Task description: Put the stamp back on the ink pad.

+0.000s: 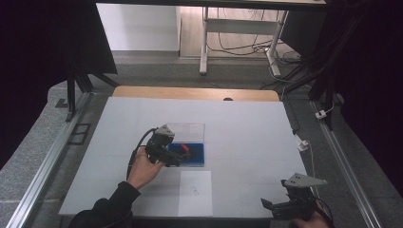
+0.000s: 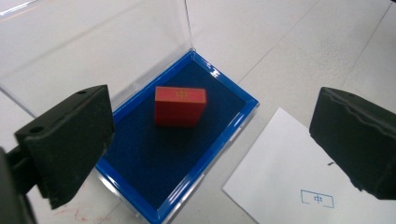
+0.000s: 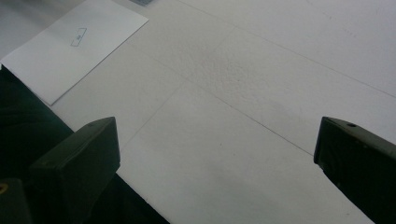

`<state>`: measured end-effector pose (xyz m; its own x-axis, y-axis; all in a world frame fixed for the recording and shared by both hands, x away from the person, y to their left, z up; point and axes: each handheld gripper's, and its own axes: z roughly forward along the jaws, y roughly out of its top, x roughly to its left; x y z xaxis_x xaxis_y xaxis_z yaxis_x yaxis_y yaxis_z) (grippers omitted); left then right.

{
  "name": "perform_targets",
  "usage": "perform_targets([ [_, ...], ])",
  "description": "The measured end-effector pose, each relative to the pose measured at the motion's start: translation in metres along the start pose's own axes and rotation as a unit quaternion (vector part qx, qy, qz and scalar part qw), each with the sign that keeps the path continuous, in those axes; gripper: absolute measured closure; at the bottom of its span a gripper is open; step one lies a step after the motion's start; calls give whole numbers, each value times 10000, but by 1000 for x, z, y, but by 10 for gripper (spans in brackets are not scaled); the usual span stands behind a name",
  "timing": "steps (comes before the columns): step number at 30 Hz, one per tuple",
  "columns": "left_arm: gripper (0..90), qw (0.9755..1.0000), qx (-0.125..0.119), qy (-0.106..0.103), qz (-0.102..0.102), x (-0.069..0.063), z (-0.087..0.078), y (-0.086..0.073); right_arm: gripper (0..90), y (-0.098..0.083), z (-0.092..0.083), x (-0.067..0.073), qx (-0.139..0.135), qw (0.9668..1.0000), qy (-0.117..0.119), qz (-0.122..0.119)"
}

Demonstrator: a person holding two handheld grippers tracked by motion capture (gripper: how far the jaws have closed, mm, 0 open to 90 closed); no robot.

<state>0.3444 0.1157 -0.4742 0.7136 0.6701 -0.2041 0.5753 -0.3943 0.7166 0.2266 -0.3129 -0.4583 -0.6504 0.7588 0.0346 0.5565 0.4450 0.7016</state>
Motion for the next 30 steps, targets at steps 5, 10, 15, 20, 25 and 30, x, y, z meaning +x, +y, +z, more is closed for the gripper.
perform_targets([
  [5,0,10000,-6,-76,-24,0,-5,-4,8,0,0,0,-8,10000,2,0],
  [10,0,9998,-112,-155,3,-1,-13,-6,8,0,0,0,-5,10000,2,4],
  [15,0,9995,-199,-259,29,-4,-23,-9,8,0,0,-1,-20,10000,5,26],
  [20,0,9993,-251,-271,46,-7,-35,-17,7,0,0,-1,-29,10000,12,41],
  [25,0,9992,-294,-267,78,-12,-45,-24,7,0,-1,-2,-24,10000,21,64],
  [30,0,9992,-287,-243,94,-16,-53,-31,7,0,-1,-2,-41,9999,49,94],
])
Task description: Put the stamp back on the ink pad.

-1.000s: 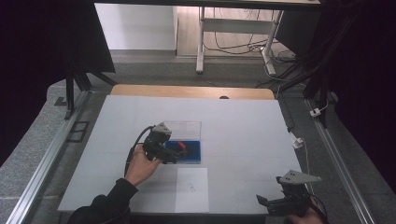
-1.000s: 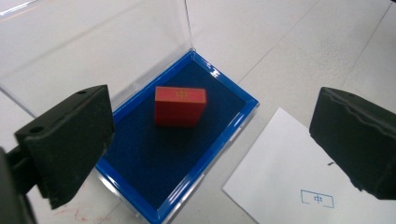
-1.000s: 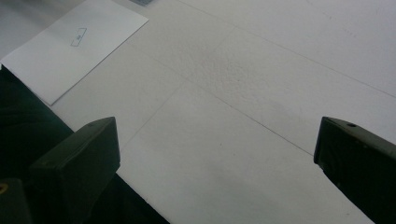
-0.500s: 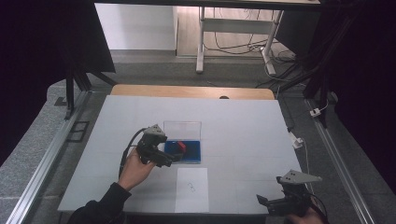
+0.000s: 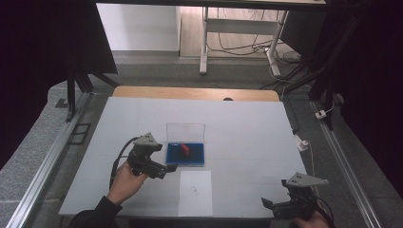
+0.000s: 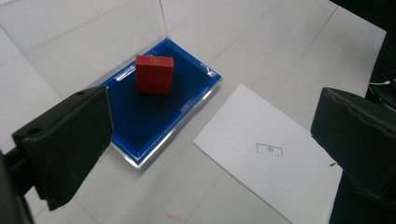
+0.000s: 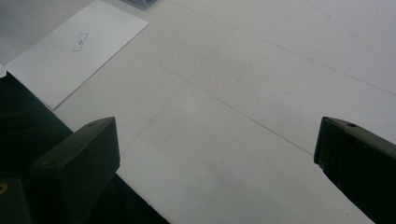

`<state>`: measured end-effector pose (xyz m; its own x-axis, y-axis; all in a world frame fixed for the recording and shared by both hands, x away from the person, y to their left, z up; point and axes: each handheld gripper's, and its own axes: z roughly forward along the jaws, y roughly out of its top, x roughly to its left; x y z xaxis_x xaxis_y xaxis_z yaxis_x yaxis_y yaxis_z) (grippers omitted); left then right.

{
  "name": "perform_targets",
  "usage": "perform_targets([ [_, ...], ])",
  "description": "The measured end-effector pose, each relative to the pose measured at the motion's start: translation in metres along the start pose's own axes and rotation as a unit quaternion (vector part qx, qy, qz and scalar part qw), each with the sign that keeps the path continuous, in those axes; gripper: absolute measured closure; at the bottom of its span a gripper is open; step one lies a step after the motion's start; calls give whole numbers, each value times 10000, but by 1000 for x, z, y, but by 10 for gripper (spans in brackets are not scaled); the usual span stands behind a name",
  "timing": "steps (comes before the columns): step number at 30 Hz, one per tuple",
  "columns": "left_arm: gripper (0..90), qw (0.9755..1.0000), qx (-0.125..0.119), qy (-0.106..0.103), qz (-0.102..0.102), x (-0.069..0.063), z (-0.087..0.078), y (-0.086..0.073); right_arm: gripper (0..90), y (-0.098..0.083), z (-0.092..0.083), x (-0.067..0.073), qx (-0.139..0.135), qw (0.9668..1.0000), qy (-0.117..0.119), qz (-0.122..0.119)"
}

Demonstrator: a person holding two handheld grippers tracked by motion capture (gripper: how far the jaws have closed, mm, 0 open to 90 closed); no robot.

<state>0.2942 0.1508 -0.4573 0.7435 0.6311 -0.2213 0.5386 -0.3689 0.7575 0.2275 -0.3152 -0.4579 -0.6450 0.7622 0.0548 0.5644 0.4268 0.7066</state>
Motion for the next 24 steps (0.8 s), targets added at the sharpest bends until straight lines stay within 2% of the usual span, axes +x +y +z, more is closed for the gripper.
perform_targets([
  [6,0,10000,0,46,15,-5,-12,-9,6,0,0,0,-15,10000,13,7],
  [24,0,9992,-200,167,-292,-13,-56,-48,6,0,0,-1,-23,10000,15,34],
])
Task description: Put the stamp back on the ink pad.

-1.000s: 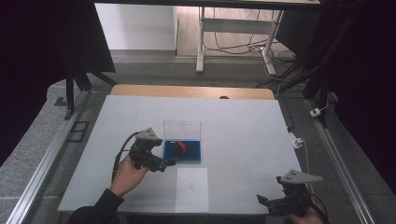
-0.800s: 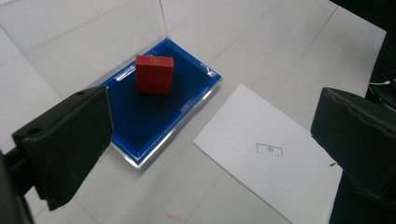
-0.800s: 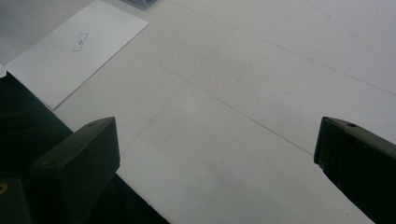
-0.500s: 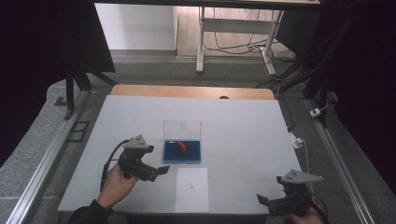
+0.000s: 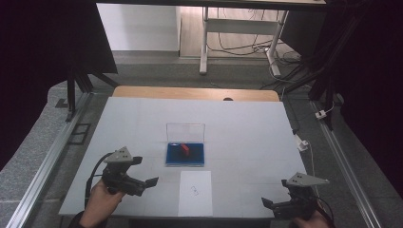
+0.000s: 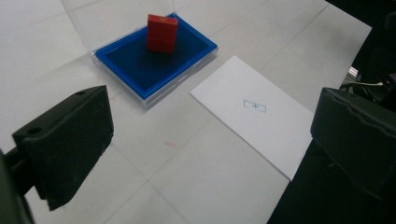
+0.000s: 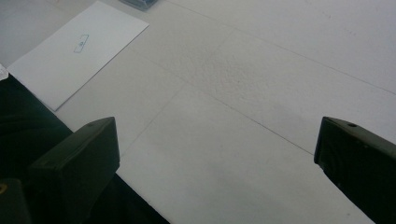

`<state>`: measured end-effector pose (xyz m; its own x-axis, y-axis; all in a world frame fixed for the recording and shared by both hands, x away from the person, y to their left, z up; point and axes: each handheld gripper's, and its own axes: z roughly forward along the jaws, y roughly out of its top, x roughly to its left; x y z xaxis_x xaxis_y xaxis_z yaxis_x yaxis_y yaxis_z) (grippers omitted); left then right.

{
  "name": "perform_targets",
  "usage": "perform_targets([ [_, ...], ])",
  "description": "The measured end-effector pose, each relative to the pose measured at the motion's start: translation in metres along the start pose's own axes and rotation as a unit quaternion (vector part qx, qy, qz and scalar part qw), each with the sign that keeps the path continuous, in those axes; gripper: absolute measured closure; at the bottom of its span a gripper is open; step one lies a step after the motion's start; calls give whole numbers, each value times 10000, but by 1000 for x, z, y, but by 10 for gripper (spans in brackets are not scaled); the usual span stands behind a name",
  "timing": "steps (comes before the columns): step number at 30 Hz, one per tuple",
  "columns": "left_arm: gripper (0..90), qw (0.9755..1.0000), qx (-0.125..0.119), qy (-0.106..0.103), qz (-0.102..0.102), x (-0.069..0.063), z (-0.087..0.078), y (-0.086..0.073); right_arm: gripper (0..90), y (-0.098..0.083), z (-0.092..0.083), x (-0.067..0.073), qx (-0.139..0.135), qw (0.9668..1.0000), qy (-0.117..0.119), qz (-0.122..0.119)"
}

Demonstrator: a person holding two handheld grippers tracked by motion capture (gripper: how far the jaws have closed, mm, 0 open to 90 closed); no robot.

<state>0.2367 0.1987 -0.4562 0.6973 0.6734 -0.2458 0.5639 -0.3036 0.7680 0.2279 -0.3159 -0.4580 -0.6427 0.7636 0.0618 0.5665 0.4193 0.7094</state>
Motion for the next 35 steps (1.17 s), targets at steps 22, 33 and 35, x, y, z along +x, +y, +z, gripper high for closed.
perform_targets([
  [22,0,9975,-104,439,-537,9,-46,-57,6,0,0,0,35,10000,-20,-9],
  [33,0,9947,372,836,-470,7,-48,-64,6,1,1,2,56,10000,-43,-39],
  [35,0,9947,365,819,-495,7,-48,-64,6,1,2,2,87,9999,-65,-57],
])
